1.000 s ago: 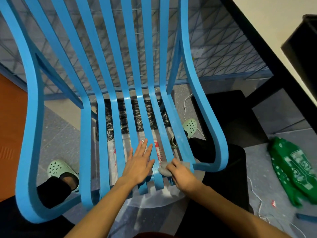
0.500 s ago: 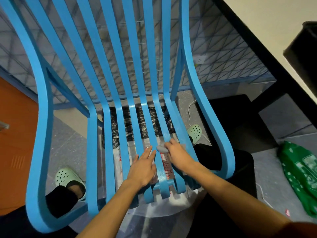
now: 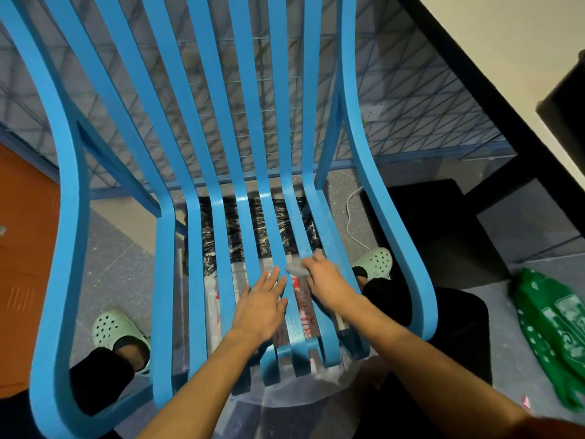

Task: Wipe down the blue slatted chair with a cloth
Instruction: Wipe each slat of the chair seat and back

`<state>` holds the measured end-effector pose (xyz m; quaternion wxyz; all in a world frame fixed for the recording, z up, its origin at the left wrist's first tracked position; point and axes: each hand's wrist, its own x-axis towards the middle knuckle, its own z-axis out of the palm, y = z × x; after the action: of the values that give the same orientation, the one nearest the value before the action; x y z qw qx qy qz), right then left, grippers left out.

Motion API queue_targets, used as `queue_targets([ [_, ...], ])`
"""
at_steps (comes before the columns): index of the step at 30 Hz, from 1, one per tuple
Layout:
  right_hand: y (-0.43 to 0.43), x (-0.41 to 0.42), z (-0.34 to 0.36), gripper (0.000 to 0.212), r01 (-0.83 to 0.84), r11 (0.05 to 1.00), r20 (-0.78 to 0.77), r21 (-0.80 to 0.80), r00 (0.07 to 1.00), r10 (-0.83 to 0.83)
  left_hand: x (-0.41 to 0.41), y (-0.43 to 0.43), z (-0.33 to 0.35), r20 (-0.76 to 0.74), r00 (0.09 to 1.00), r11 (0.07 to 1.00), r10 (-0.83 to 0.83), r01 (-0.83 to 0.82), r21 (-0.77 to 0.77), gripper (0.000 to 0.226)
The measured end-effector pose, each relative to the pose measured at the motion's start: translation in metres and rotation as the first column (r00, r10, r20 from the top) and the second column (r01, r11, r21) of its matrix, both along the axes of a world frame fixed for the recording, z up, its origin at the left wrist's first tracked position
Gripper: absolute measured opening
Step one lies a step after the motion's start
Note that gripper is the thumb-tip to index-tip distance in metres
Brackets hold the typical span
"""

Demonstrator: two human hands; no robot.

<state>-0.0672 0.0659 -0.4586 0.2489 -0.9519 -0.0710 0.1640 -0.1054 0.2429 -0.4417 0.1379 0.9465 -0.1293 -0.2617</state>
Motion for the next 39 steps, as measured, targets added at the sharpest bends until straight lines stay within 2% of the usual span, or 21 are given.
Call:
queue_targets([
  [3, 0.003, 0.048, 0.004, 0.029, 0.084, 0.996, 0.051, -0.001, 0.995, -0.084, 0.001, -0.004, 0.003, -0.008, 1.000, 1.000, 0.008, -0.007, 0.019, 0.054],
  [6, 0.004, 0.057, 0.014, 0.024, 0.103, 0.995, 0.065, 0.015, 0.992, -0.104, 0.005, -0.003, 0.005, 0.001, 1.000, 1.000, 0.012, -0.012, 0.020, 0.053],
  [10, 0.004, -0.006, 0.017, 0.027, 0.024, 0.999, -0.055, 0.029, 0.998, -0.022, 0.004, 0.000, 0.002, 0.028, 0.999, 1.000, 0.025, -0.025, 0.010, 0.052],
  [13, -0.001, -0.063, 0.017, 0.033, -0.033, 0.999, -0.129, -0.021, 0.991, 0.030, 0.002, -0.001, -0.001, 0.018, 0.998, 0.998, 0.060, -0.060, 0.000, 0.051],
  [15, -0.003, -0.084, 0.015, 0.030, -0.038, 0.999, -0.209, -0.003, 0.977, 0.037, 0.002, -0.002, -0.001, 0.014, 0.998, 0.998, 0.058, -0.058, 0.002, 0.050],
  [17, -0.006, -0.088, 0.011, 0.039, -0.060, 0.998, -0.242, -0.009, 0.969, 0.056, 0.005, -0.002, -0.001, 0.037, 0.998, 0.999, 0.050, -0.050, 0.006, 0.051],
  [19, -0.004, -0.078, 0.008, 0.043, -0.034, 0.999, -0.238, -0.031, 0.971, 0.025, 0.010, 0.001, 0.000, 0.078, 0.995, 0.998, 0.067, -0.065, -0.025, 0.053],
  [23, 0.002, -0.038, 0.007, 0.028, -0.077, 0.997, -0.096, 0.016, 0.992, 0.078, 0.014, 0.004, -0.006, 0.101, 0.981, 0.980, 0.163, -0.149, -0.130, 0.063],
  [27, 0.005, 0.038, 0.000, 0.029, 0.043, 0.999, -0.012, 0.006, 0.999, -0.043, 0.011, -0.004, -0.015, 0.044, 0.989, 0.988, 0.138, -0.135, -0.076, 0.057],
  [29, 0.005, 0.073, -0.002, 0.029, 0.138, 0.990, -0.025, 0.011, 0.990, -0.138, 0.010, -0.006, -0.016, 0.019, 0.989, 0.987, 0.146, -0.144, -0.065, 0.058],
  [31, 0.007, 0.089, 0.001, 0.028, 0.159, 0.987, -0.032, 0.017, 0.987, -0.158, 0.009, -0.004, -0.016, 0.009, 0.990, 0.989, 0.140, -0.140, -0.054, 0.059],
  [35, 0.008, 0.050, 0.009, 0.023, 0.133, 0.990, -0.032, 0.035, 0.991, -0.132, 0.012, 0.002, -0.019, 0.032, 0.993, 0.992, 0.111, -0.110, -0.055, 0.059],
  [39, 0.000, -0.035, 0.010, 0.031, 0.101, 0.995, -0.094, 0.009, 0.991, -0.099, 0.012, 0.003, -0.025, 0.033, 0.993, 0.989, 0.110, -0.106, -0.102, 0.059],
])
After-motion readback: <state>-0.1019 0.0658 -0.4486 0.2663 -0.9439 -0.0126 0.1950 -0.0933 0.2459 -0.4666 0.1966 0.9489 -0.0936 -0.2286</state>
